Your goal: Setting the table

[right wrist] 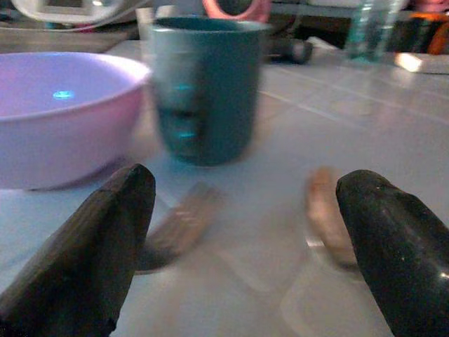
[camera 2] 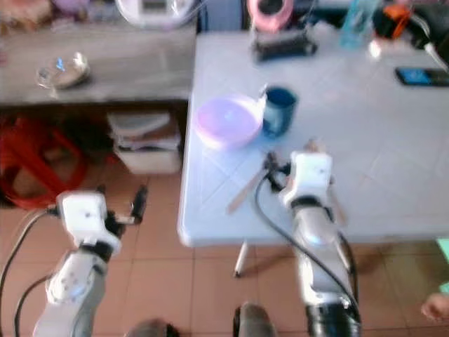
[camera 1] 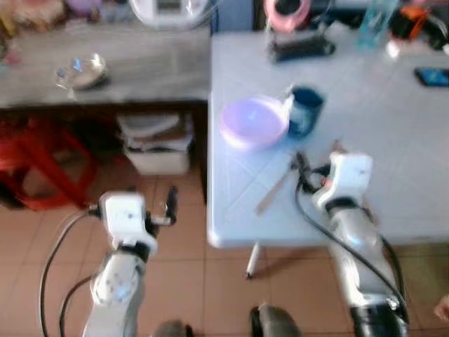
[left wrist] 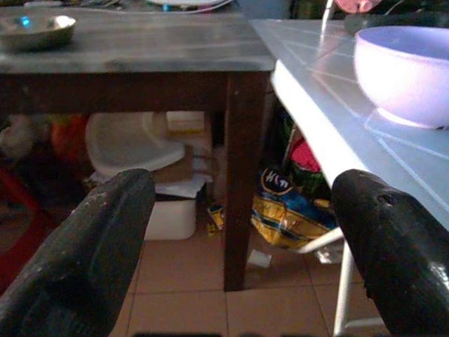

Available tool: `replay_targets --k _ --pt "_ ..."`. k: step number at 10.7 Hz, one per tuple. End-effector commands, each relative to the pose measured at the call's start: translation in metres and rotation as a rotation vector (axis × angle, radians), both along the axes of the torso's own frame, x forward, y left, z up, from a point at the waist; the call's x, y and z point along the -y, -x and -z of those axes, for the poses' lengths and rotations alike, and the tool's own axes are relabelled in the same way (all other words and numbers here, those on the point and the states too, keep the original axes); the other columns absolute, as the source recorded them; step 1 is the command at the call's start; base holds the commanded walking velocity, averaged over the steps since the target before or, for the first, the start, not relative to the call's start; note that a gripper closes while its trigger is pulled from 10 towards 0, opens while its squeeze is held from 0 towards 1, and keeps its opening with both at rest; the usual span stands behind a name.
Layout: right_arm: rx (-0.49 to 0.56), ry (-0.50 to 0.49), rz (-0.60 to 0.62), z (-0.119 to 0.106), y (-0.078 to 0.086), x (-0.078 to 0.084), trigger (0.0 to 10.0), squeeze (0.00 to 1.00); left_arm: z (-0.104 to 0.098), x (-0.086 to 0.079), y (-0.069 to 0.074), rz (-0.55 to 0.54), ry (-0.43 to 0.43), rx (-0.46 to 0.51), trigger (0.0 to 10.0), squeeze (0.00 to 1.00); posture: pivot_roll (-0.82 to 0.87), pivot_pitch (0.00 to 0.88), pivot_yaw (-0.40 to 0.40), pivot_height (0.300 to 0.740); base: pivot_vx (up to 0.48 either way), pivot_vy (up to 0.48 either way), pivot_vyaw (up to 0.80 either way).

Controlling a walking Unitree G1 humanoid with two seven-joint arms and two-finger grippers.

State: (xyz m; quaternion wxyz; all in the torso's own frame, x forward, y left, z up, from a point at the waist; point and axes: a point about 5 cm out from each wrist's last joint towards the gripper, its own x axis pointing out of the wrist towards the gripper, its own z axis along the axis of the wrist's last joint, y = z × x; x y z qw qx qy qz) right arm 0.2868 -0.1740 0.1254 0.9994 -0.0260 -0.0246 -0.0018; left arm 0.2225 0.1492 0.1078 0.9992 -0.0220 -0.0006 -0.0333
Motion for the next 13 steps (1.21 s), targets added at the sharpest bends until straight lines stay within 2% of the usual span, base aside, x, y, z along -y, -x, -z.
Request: replay_targets --k 1,4,6,8,10,11,13 --pt "-0.011 -0.01 -0.016 0.002 0.003 -0.007 10.0 0.0 -0.001 -0.008 0.004 -0.018 -0.009 0.0 10.0 0.0 0.03 0.119 0.023 0.74 0.0 0.0 0.0" --pt "-0.062 -0.027 -0.029 0.008 0.003 -0.01 10.0 0.0 0.0 -0.009 0.003 -0.013 -0.015 0.0 10.0 0.0 0.03 0.126 0.028 0.74 0.0 0.0 0.0" --pt "-0.155 -0.112 -0.011 0.021 0.006 -0.01 10.0 0.0 -0.001 -0.009 0.004 0.005 -0.022 -0.004 10.0 0.0 0.03 0.134 0.035 0.74 0.0 0.0 0.0" --pt "-0.155 -0.112 -0.011 0.021 0.006 -0.01 10.0 0.0 -0.001 -0.009 0.004 0.005 -0.022 -0.004 10.0 0.0 0.03 0.134 0.035 0.74 0.0 0.0 0.0" --pt "-0.193 -0.232 -0.016 0.011 -0.002 -0.025 10.0 0.0 0.0 -0.007 0.009 0.041 -0.028 -0.025 10.0 0.0 0.03 0.165 0.055 0.74 0.0 0.0 0.0" --pt "-0.201 -0.243 -0.039 0.006 -0.003 -0.035 10.0 0.0 0.0 -0.008 0.01 0.046 -0.033 -0.027 10.0 0.0 0.04 0.17 0.055 0.74 0.0 0.0 0.0" --pt "-0.229 -0.254 -0.061 0.002 -0.004 -0.041 10.0 0.0 -0.001 -0.01 0.009 0.047 -0.037 -0.026 10.0 0.0 0.04 0.173 0.054 0.74 0.0 0.0 0.0"
